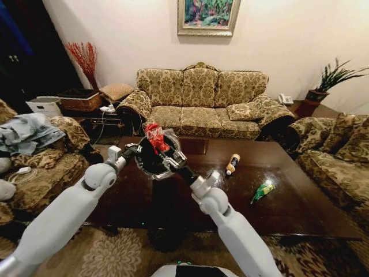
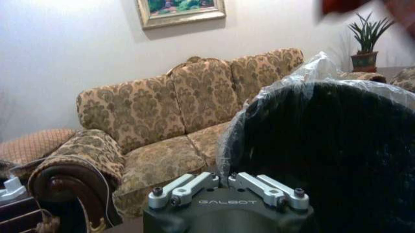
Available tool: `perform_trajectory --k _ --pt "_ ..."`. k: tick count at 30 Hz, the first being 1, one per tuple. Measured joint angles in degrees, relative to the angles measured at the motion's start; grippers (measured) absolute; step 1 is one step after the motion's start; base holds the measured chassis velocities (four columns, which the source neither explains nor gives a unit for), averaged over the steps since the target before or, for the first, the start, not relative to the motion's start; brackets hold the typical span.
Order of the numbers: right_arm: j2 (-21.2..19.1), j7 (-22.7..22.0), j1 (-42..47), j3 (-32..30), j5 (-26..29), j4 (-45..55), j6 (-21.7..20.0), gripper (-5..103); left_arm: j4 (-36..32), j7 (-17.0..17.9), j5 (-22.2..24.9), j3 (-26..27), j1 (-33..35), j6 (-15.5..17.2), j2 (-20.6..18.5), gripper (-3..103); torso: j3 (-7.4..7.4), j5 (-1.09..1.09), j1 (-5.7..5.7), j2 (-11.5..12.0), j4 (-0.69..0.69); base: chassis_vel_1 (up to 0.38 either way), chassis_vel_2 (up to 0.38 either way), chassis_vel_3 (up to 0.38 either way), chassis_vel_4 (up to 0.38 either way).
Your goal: Move to the front of the table and place the trash on the table into the trash bin.
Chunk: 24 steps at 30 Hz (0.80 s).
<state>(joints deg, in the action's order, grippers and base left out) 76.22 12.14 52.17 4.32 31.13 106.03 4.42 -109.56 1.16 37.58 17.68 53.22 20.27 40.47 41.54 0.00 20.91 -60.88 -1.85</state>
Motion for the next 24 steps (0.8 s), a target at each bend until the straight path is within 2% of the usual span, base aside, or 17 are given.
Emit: perform_trajectory --k 2,3,6,7,10,11,13,15,16,17,18,20,21,22,23,24 --pt "0.1 -0.9 -0.2 0.3 -2.3 -1.0 0.2 63 0.1 -0.1 0.0 0.3 0.2 0.0 -0.4 2 0.01 0.00 0.01 0.0 0.01 0.000 0.000 0.000 0.000" --pt "0.1 -0.9 -0.2 0.3 -2.3 -1.0 0.2 63 0.1 -0.1 0.0 0.3 0.2 0.0 -0.4 2 0.01 0.00 0.01 0.0 0.01 0.000 0.000 0.000 0.000" --pt "0.3 -0.8 -0.2 0.3 -3.0 -1.8 0.9 80 0.2 -0.4 0.2 0.7 0.5 0.0 -0.9 2 0.00 0.00 0.00 0.0 0.01 0.000 0.000 0.000 0.000" --pt "0.3 -0.8 -0.2 0.3 -3.0 -1.8 0.9 80 0.2 -0.4 0.2 0.7 0.5 0.0 -0.9 2 0.00 0.00 0.00 0.0 0.01 0.000 0.000 0.000 0.000" --pt "0.9 -0.2 -0.1 0.0 -2.4 -1.8 2.2 91 0.3 -0.4 0.3 0.7 0.6 0.0 -1.1 2 0.00 0.00 0.00 0.0 0.01 0.000 0.000 0.000 0.000" --pt "0.9 -0.2 -0.1 0.0 -2.4 -1.8 2.2 91 0.3 -0.4 0.3 0.7 0.6 0.0 -1.1 2 0.00 0.00 0.00 0.0 0.01 0.000 0.000 0.000 0.000" --pt "1.3 0.0 1.1 -1.6 0.0 0.8 3.2 98 0.8 -0.5 0.1 0.8 0.6 0.0 -1.6 2 0.01 0.00 0.01 0.0 0.01 0.000 0.000 0.000 0.000" --pt "1.4 -0.5 1.9 -2.6 1.3 2.5 3.3 99 1.0 -0.5 0.0 1.1 0.7 0.0 -1.8 2 0.01 0.00 0.01 0.0 0.02 0.000 0.000 0.000 0.000" --pt "1.3 -1.3 2.7 -3.7 2.2 4.1 3.3 99 1.1 -0.5 -0.1 1.3 0.8 0.0 -2.0 2 0.01 -0.01 0.01 0.0 0.01 0.000 0.000 0.000 0.000" --pt "1.1 -4.8 5.0 -6.8 3.2 6.9 2.8 100 1.2 -0.4 -0.1 2.1 1.1 0.0 -2.4 2 0.00 0.00 0.00 0.0 0.00 0.000 0.000 0.000 0.000" --pt "1.1 -4.8 5.0 -6.8 3.2 6.9 2.8 100 1.2 -0.4 -0.1 2.1 1.1 0.0 -2.4 2 0.00 0.00 0.00 0.0 0.00 0.000 0.000 0.000 0.000" --pt "0.3 -11.4 8.3 -12.0 3.2 9.2 0.5 100 1.1 0.3 -0.1 3.5 1.5 0.6 -2.8 2 -0.01 0.00 -0.01 0.0 0.02 0.000 0.000 0.000 0.000" --pt "0.2 -12.0 8.7 -12.5 3.3 9.3 0.3 100 1.0 0.4 -0.1 3.6 1.6 0.8 -2.8 2 -0.02 0.00 -0.01 0.0 0.02 0.000 0.000 0.000 0.000" --pt "-0.6 -16.1 10.9 -15.4 3.3 9.5 -1.4 100 0.6 1.0 -0.1 4.5 1.8 1.9 -2.9 2 -0.01 0.00 -0.01 0.0 0.03 0.000 0.000 0.000 0.000" --pt "-0.6 -16.1 10.9 -15.4 3.3 9.5 -1.4 100 0.6 1.0 -0.1 4.5 1.8 1.9 -2.9 2 -0.01 0.00 -0.01 0.0 0.03 0.000 0.000 0.000 0.000" --pt "-1.4 -20.8 13.4 -17.9 3.4 9.6 -4.2 100 0.0 1.4 -0.6 5.6 2.3 3.9 -3.1 2 -0.01 0.03 0.00 0.0 0.02 0.000 0.000 0.000 0.000"
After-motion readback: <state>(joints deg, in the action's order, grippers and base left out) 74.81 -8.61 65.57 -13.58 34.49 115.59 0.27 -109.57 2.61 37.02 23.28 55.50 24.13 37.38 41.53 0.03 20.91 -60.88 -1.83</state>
